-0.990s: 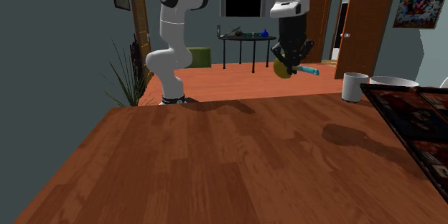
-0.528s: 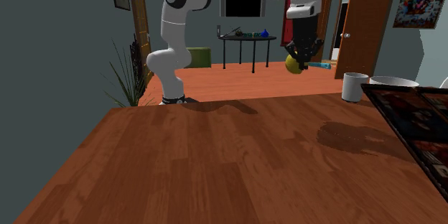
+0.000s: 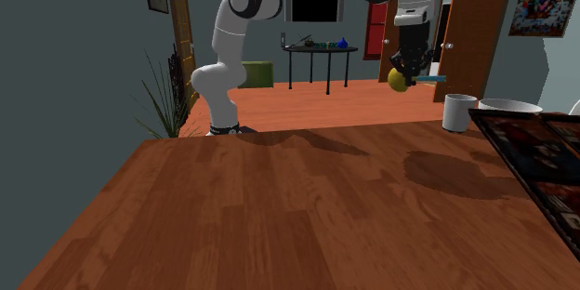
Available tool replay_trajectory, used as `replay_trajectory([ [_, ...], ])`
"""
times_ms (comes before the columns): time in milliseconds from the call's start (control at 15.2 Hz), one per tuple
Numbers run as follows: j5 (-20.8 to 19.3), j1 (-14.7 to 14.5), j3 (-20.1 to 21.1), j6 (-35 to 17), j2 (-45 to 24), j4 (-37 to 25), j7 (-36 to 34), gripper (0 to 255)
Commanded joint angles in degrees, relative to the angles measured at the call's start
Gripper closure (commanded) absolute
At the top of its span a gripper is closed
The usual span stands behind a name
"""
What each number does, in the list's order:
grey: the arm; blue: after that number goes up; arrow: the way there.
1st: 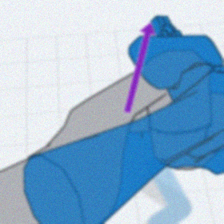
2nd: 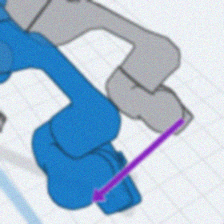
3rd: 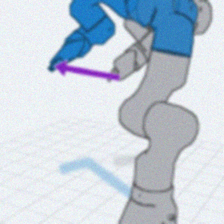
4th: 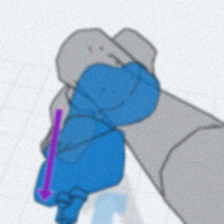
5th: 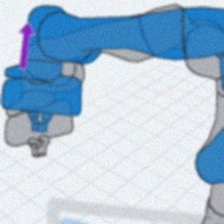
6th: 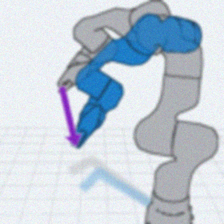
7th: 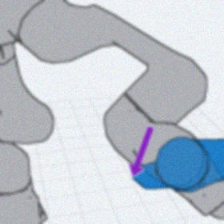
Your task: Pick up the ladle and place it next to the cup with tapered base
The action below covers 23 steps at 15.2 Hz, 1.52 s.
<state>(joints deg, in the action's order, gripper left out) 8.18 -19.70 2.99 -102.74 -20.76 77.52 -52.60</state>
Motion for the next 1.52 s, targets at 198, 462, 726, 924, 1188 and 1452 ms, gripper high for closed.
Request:
replay_trajectory([
  [198,-1.63,-4.75,1.58,2.47,-6.36,-9.8,-6.7,255],
  [462,-1.49,-4.73,1.54,-0.88,-5.83,-5.89,-6.26,255],
  [726,-1.37,-4.71,1.54,-4.04,-5.63,-2.5,-5.85,255],
  [924,-1.29,-4.7,1.54,-6.31,-5.65,-0.24,-5.56,255],
  [1188,-1.18,-4.69,1.55,-9.23,-5.9,2.46,-5.17,255],
  [1452,-1.07,-4.69,1.56,-12.03,-6.37,4.81,-4.8,255],
])
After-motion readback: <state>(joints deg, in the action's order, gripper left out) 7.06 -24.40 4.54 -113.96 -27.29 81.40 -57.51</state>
